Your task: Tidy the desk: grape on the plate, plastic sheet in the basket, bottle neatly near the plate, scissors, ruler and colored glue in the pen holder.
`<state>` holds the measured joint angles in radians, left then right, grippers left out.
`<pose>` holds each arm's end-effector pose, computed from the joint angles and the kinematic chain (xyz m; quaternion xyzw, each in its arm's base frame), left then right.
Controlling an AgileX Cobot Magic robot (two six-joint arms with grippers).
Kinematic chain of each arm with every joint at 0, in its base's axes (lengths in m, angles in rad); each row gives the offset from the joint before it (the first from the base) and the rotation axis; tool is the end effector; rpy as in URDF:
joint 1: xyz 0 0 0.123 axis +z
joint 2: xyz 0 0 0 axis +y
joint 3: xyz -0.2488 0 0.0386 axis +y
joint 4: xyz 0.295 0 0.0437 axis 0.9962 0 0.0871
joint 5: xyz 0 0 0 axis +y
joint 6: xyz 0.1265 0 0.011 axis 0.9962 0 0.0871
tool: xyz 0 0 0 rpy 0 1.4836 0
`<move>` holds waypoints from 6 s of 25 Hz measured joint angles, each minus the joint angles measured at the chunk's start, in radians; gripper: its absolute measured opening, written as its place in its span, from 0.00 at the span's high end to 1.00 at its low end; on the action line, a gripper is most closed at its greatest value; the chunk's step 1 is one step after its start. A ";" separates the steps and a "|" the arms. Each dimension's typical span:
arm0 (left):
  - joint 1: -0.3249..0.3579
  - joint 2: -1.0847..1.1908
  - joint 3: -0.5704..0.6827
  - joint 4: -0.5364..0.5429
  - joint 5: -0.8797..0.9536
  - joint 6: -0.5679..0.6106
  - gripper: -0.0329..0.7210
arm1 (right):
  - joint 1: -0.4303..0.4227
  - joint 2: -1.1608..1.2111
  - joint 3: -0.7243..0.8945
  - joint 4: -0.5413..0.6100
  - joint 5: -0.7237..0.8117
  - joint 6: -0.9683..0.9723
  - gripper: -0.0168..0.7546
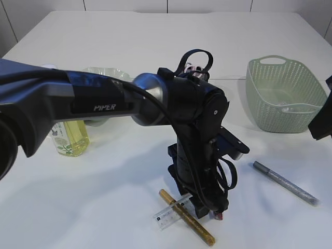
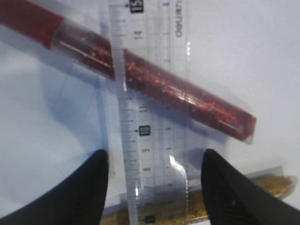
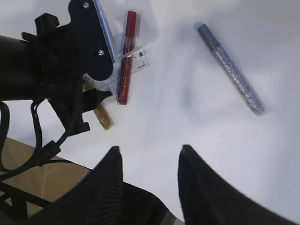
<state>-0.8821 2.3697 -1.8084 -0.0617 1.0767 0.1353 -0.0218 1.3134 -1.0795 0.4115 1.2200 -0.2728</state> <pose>0.3002 -0.3756 0.0221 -0.4742 -0.8799 0.0291 0.0007 0.2992 0.0412 0.2331 -0.0720 0.9725 0.1812 0.1277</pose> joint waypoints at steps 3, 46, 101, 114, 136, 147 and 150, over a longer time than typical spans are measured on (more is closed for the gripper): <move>0.000 0.000 0.000 0.004 -0.001 0.000 0.42 | 0.000 0.000 0.000 0.000 0.000 -0.001 0.56; 0.063 -0.073 -0.173 0.013 0.140 -0.123 0.58 | 0.000 0.000 -0.002 0.002 0.000 -0.044 0.56; 0.261 -0.009 0.126 -0.046 -1.727 -0.135 0.58 | 0.000 0.000 -0.002 0.004 -0.004 -0.156 0.56; 0.273 0.011 0.105 -0.048 -1.683 -0.135 0.58 | 0.000 0.000 -0.002 0.004 -0.009 -0.159 0.56; 0.282 0.011 0.105 -0.048 -1.681 -0.135 0.56 | 0.000 0.000 -0.002 0.004 -0.011 -0.164 0.56; 0.285 -0.109 0.105 -0.048 -1.429 -0.125 0.56 | 0.000 0.000 -0.002 0.004 -0.011 -0.164 0.56; 0.299 -0.196 0.105 -0.048 -1.264 -0.118 0.56 | 0.000 0.000 -0.002 0.004 -0.011 -0.164 0.56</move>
<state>-0.5835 2.1734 -1.7037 -0.1099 -0.1872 0.0177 -0.0218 1.3134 -1.0812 0.4153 1.2085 -0.4364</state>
